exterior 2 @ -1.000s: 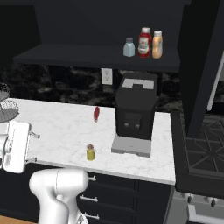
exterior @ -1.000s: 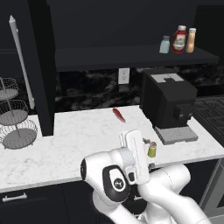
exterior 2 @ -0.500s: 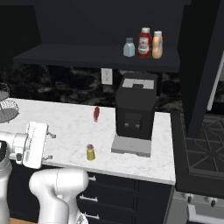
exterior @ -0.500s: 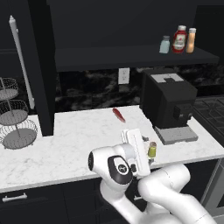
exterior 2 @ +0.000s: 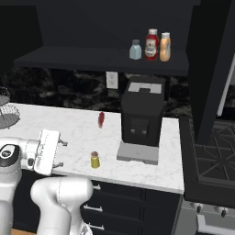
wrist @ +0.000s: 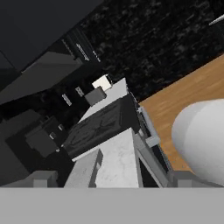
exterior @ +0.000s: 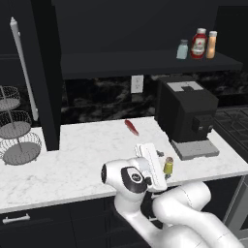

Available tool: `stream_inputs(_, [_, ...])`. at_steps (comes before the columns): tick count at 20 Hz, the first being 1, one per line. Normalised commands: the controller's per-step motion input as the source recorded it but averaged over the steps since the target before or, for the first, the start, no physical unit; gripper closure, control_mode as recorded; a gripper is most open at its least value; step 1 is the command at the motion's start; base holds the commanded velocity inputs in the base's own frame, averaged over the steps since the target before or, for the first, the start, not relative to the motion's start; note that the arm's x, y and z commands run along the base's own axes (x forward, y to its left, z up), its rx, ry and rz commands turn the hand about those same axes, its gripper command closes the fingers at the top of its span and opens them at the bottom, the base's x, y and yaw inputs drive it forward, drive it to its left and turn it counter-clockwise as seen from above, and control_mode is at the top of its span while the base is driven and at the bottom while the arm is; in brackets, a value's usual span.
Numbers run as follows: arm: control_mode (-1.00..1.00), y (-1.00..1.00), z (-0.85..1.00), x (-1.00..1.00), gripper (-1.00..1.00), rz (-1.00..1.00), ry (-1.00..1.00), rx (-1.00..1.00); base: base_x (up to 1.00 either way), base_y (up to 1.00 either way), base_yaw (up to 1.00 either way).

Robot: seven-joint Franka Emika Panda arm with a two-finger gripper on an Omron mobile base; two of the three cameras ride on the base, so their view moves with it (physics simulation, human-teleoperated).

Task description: Put the shaker and condiment bottle from the counter next to their counterparts in the cabinet.

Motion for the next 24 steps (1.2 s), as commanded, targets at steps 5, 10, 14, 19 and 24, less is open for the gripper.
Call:
stream_inputs(5, [-1.0,-0.22,-0.48,0.47,-1.0,-0.02,0.12,0.0,0.0,0.0,0.0])
stream_inputs(10, [-1.0,-0.16,-0.26,0.4,-1.0,-0.02,0.06,0.0,0.0,0.0,0.0])
stream_inputs(14, [-1.0,-0.06,-0.12,0.11,-1.0,-0.01,0.1,0.0,0.0,0.0,0.0])
stream_inputs(19, [-1.0,0.0,-0.14,0.11,-1.0,-0.02,0.1,0.0,0.0,0.0,0.0])
stream_inputs(24, [-1.0,-0.02,-0.06,0.17,-1.0,-0.01,0.06,0.0,0.0,0.0,0.0])
